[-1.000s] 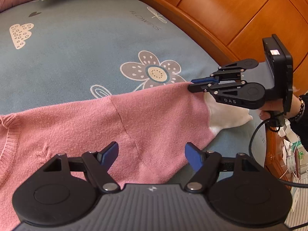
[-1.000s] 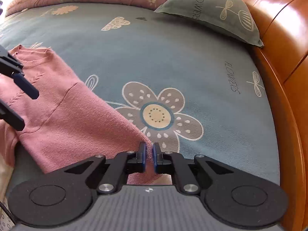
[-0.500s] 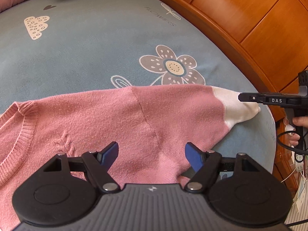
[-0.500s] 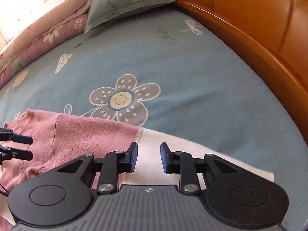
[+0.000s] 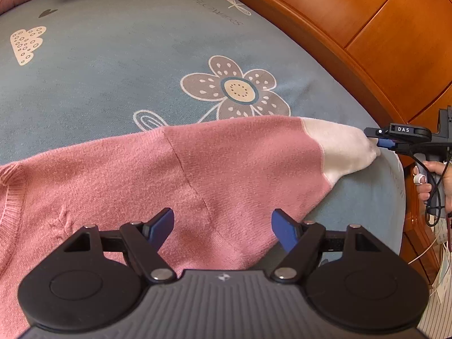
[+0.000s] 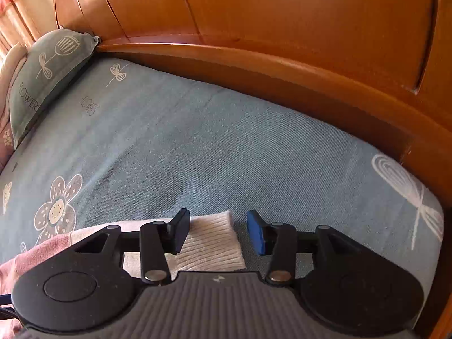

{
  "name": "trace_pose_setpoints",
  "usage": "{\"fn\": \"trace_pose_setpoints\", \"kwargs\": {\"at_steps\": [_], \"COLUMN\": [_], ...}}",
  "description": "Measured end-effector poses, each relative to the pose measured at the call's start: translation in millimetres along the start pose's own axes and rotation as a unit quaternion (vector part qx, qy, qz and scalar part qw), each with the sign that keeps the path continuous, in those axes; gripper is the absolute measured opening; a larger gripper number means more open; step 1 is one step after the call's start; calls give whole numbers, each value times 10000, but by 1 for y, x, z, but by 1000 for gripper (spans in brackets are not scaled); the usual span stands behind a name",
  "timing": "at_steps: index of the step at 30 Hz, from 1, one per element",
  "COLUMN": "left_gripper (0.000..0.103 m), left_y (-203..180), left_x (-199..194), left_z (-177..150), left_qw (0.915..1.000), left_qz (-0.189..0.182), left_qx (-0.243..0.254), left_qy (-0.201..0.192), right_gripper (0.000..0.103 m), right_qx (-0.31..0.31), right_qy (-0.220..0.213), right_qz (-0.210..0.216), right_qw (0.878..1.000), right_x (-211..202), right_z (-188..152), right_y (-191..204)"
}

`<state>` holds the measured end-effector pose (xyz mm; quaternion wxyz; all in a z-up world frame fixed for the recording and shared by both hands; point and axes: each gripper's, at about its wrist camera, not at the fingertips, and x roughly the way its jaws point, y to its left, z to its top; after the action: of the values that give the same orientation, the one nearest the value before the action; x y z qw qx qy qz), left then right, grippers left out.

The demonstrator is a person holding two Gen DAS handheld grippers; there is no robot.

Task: Fold clothes

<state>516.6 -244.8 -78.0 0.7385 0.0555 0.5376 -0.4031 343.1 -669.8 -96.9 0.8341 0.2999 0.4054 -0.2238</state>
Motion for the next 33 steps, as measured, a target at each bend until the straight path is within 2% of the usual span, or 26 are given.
{"fn": "trace_pose_setpoints", "kwargs": {"at_steps": [2,3,4,6,8,9,11,12,13,16,20,22,24,25,27,29,30,31,33], "left_gripper": [75,75,75,75,75,76,76,76,76,76,76,76,76,76,76,76,76,76,76], "left_y": [-3,-4,-4,-5,-7,-8,-7,-6,-6,-7,-8,-7,-6,-5,-3,1,5,10,20], "left_x": [2,3,4,4,1,0,-2,-3,-3,-4,-4,-5,-8,-9,-12,-19,-23,-26,-30], "left_z": [0,0,0,1,2,4,5,6,6,4,-1,-4,-7,-9,-11,-15,-18,-21,-26], "left_qw": [10000,10000,9999,9999,9999,9999,9999,9999,10000,9999,9999,9998,9995,9993,9986,9983,9980,9974,9955], "left_qz": [-5,4,3,6,-5,-9,-15,-18,-6,-8,69,175,280,343,502,561,615,703,937], "left_qx": [46,61,68,83,103,113,75,55,26,-8,22,-2,-7,7,65,73,51,21,-95], "left_qy": [30,58,77,83,18,-25,-66,-86,-93,-125,-125,-132,-156,-168,-126,-134,-134,-130,-90], "right_gripper": [52,41,23,21,21,22,27,41,47,47,50,52,57,60,61,67,76,84,88], "right_qx": [-287,-535,-684,-921,-1000,-1005,-949,-916,-828,-690,-1128,-1617,-2158,-2424,-3289,-3605,-3728,-3613,-3166], "right_qy": [105,195,182,92,-478,-822,-1118,-1239,-1151,-937,-492,-262,-17,40,99,15,-31,-18,28], "right_qz": [95,77,50,-9,-134,-153,-386,-515,-596,-338,385,718,1063,1105,881,660,556,374,233], "right_qw": [9995,9983,9975,9957,9937,9914,9884,9867,9881,9926,9917,9839,9706,9639,9402,9304,9262,9317,9483], "right_x": [4,4,3,-2,-15,-22,-28,-30,-29,-31,-22,-7,9,16,31,30,28,29,29], "right_z": [-2,-4,-5,-6,2,8,16,19,22,16,-5,-17,-31,-38,-55,-58,-59,-53,-40], "right_y": [11,19,24,31,32,32,31,31,29,29,65,94,124,136,160,153,148,138,112]}}
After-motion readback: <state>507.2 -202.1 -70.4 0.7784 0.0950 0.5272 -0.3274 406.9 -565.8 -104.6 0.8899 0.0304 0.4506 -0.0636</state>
